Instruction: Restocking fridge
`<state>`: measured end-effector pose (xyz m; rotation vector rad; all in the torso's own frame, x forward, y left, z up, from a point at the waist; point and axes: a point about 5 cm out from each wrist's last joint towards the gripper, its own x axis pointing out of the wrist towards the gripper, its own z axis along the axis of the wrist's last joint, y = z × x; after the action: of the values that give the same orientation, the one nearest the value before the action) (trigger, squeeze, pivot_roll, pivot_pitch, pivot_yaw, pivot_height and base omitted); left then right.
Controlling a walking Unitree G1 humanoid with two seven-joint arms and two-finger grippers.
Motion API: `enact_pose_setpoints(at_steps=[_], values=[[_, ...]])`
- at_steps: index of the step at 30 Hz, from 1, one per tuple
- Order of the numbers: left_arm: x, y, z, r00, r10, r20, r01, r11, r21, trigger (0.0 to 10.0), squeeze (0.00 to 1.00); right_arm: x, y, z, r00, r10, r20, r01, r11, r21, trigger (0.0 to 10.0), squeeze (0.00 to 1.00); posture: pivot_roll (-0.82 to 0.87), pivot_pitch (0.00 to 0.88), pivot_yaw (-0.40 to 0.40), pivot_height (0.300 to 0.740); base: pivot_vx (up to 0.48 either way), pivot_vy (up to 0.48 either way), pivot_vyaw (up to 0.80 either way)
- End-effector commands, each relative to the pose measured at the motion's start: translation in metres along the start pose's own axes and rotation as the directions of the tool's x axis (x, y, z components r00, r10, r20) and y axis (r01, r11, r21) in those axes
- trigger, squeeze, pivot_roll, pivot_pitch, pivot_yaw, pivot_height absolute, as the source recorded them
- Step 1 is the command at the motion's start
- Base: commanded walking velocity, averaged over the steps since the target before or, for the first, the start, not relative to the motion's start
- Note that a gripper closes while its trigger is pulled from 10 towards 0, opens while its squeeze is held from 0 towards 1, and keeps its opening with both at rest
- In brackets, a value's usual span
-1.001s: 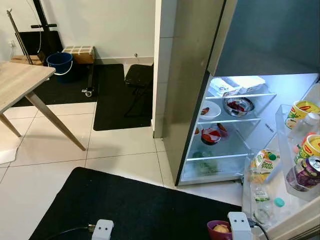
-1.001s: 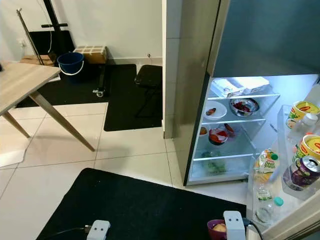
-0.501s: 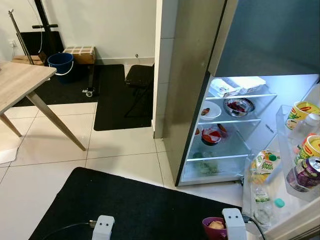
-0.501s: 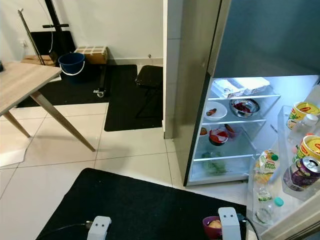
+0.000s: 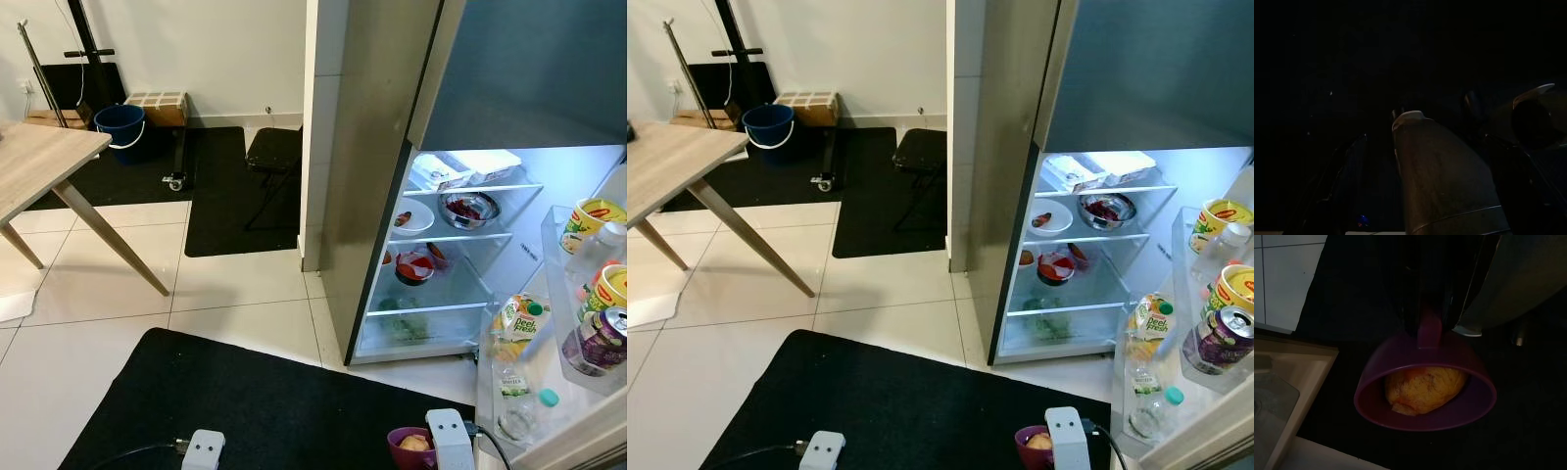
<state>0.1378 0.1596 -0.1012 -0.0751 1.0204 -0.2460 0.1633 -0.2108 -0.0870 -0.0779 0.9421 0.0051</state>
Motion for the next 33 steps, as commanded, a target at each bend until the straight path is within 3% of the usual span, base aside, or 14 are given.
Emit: enact_pose_setpoints(at_steps=[1,33], values=[[0.0017,-0.0065,-0.0023,1.0,-0.017,-0.02,0.017,1.0,0.005,10.0,0.0,-0.0001,-0.004,0.0019,1.0,-0.006,0.003,0.006,1.0,-0.014,10.0,0.0,0.0,0.0,-0.032,0.739,0.0,0.0,0.0],[0.0012,-0.0062,-0.0033,1.0,-0.022,-0.023,0.022,1.0,0.009,10.0,0.0,0.0002,0.0001,0.0011,1.0,-0.003,0.004,0.003,1.0,0.006,10.0,0.0,0.01,0.0,-0.02,0.739,0.0,0.0,0.0]])
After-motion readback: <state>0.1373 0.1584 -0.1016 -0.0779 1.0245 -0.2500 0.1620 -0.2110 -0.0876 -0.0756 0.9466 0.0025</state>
